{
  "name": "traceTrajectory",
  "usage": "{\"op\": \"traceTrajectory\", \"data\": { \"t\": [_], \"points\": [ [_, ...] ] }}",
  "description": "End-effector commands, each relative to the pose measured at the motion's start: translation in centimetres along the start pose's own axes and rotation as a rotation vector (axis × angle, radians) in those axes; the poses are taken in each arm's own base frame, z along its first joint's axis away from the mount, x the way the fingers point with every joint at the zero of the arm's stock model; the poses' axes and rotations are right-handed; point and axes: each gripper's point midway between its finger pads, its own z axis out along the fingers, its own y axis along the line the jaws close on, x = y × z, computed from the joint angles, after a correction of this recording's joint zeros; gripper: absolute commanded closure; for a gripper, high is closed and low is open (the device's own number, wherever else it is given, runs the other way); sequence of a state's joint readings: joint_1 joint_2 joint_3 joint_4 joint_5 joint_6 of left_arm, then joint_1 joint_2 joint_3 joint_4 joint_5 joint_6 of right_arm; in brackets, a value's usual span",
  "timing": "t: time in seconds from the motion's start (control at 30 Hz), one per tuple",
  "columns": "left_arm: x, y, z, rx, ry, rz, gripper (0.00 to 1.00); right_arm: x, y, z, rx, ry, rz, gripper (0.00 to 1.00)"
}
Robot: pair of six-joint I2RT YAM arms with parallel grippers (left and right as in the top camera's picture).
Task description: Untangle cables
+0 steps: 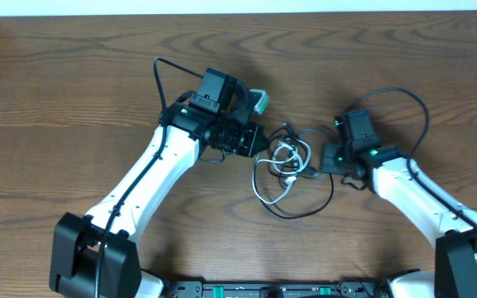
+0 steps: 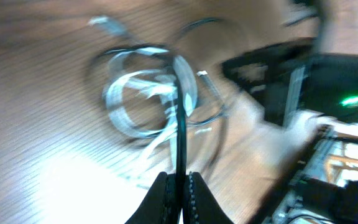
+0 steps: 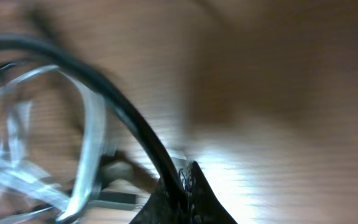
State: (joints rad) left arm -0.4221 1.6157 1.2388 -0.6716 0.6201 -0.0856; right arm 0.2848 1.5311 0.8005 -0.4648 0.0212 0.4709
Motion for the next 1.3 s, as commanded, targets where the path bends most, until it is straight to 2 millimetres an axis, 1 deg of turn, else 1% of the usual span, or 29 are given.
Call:
{"op": "traceTrajectory", "data": {
  "t": [0.0, 0.1, 0.27, 0.37, 0.47, 0.5, 0.53, 0.57, 0.6, 0.67, 0.73, 0.8, 0.87, 0.9, 0.97, 1.07, 1.27],
  "points": [
    [-0.7, 3.9, -1.4, -0.161, -0.034, -0.047, 0.93, -1.8, -6.3, -1.0, 0.256, -0.077, 0.082, 0.99],
    [-1.0, 5.9, -2.6, -0.182, -0.057, -0.099, 0.93, -1.4, -10.2, -1.6, 0.357, -0.047, 0.155, 0.99],
    [-1.8, 9.0, -5.1, -0.218, -0.121, -0.179, 0.93, -1.1, -13.9, -2.1, 0.408, -0.023, 0.264, 0.99],
    [-2.1, 10.6, -6.8, -0.229, -0.164, -0.228, 0.93, -1.1, -15.5, -2.2, 0.414, -0.018, 0.324, 0.99],
    [-2.2, 11.9, -8.1, -0.244, -0.198, -0.279, 0.93, -1.0, -15.8, -2.1, 0.370, -0.003, 0.370, 0.99],
    [-2.2, 12.0, -8.3, -0.242, -0.205, -0.293, 0.93, -1.1, -15.3, -1.9, 0.333, 0.001, 0.377, 0.99],
    [-2.3, 11.8, -8.3, -0.218, -0.207, -0.297, 0.93, -1.2, -14.4, -1.6, 0.281, 0.006, 0.379, 0.99],
    [-2.4, 11.1, -8.2, -0.177, -0.207, -0.293, 0.93, -1.5, -13.2, -1.3, 0.207, 0.012, 0.361, 0.99],
    [-2.5, 10.4, -8.1, -0.134, -0.207, -0.286, 0.92, -2.0, -11.4, -1.0, 0.105, 0.017, 0.312, 0.99],
    [-2.7, 9.1, -7.8, -0.073, -0.201, -0.270, 0.92, -3.1, -7.0, -1.1, -0.154, 0.009, 0.174, 0.99],
    [-2.7, 8.4, -7.5, -0.054, -0.193, -0.258, 0.92, -3.9, -2.4, -2.4, -0.422, -0.018, 0.047, 0.99],
    [-2.6, 7.7, -7.0, -0.047, -0.179, -0.241, 0.84, -4.4, 0.9, -4.0, -0.613, -0.044, -0.020, 0.99],
    [-2.5, 6.8, -6.4, -0.037, -0.163, -0.217, 0.72, -4.7, 3.4, -5.5, -0.749, -0.065, -0.073, 0.99],
    [-2.4, 6.3, -6.0, -0.032, -0.153, -0.197, 0.68, -4.8, 4.2, -6.1, -0.792, -0.071, -0.096, 0.99],
    [-2.2, 5.2, -5.4, -0.021, -0.134, -0.152, 0.66, -4.6, 5.4, -6.6, -0.840, -0.072, -0.127, 0.99],
    [-1.9, 3.5, -4.3, -0.003, -0.106, -0.103, 0.65, -4.0, 6.4, -6.8, -0.857, -0.057, -0.155, 0.99],
    [-1.6, -0.1, -2.4, 0.039, -0.078, 0.007, 0.64, -2.3, 9.3, -7.3, -0.911, -0.031, -0.255, 0.99]
  ]
}}
